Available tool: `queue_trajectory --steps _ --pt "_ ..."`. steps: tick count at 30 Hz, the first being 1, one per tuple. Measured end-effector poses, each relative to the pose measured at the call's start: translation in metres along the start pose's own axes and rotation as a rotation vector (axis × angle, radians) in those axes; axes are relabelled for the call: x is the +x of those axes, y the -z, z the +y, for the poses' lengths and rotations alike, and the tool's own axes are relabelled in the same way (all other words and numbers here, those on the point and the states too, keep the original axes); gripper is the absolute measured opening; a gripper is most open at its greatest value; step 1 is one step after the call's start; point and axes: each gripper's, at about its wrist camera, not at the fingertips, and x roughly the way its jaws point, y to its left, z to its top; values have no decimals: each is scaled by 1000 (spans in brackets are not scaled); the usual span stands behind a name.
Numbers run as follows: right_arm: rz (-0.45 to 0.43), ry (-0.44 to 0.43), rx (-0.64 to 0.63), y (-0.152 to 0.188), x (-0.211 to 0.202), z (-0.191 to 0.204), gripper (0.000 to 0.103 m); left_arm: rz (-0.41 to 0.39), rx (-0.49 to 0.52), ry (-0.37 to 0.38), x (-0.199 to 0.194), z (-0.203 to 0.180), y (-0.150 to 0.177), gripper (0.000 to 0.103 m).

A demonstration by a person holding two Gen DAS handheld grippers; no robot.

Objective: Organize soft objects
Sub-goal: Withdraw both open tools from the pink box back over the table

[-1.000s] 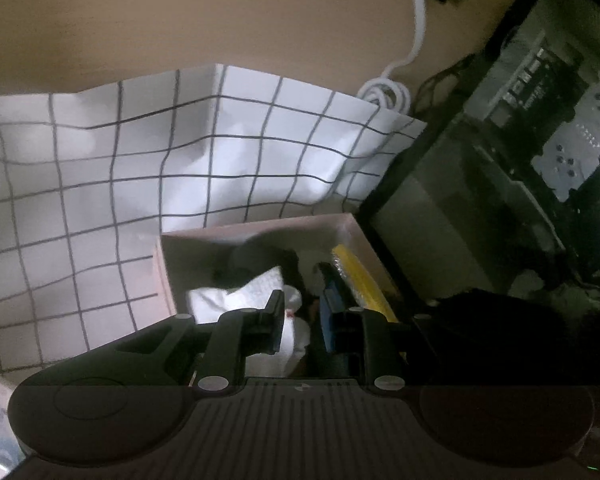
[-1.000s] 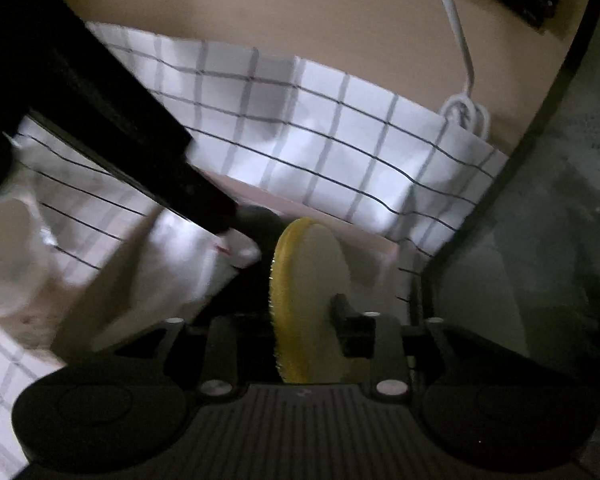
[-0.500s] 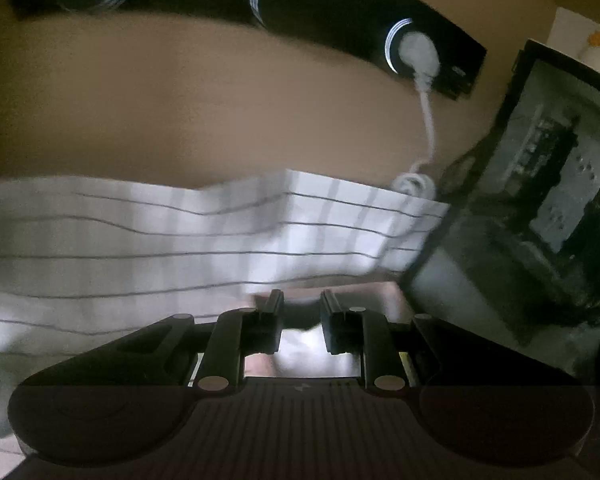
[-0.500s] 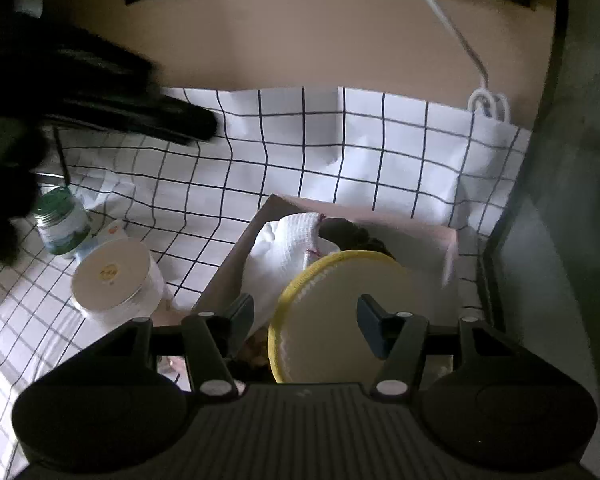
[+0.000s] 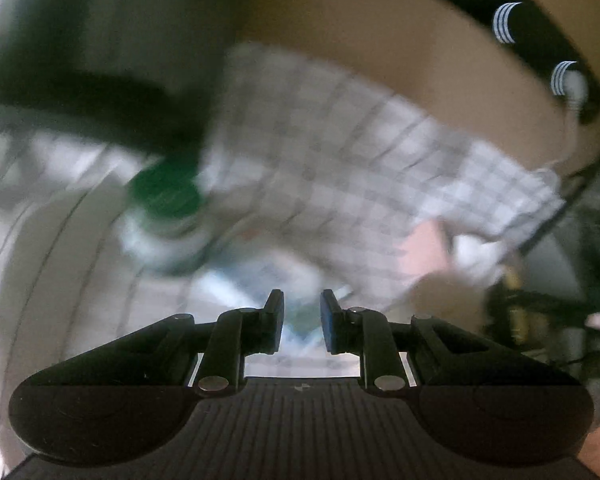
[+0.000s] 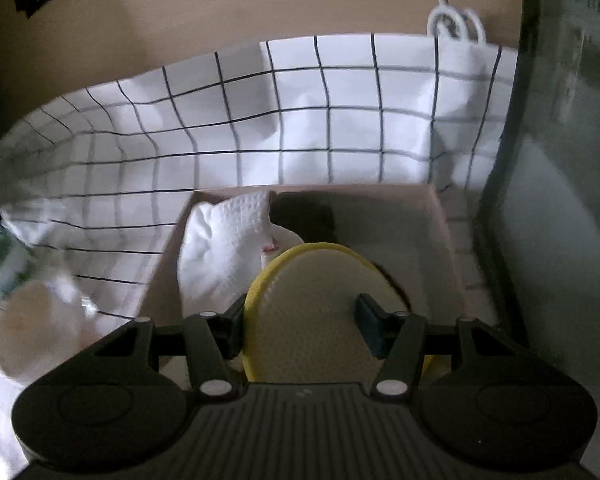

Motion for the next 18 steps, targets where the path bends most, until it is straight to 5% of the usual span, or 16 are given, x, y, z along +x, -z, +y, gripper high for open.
queue_trajectory --steps 5,10,13,18 --pt "12 -82 19 -4 -27 -3 59 55 -100 -48 6 42 22 22" --pt "-33 -14 65 -12 -54 -4 61 46 -136 -50 4 56 32 22" --pt "31 37 63 -8 -44 -1 38 49 -132 -41 1 53 36 22" --pt "107 16 121 12 -5 -2 36 83 -55 -56 -2 39 45 22"
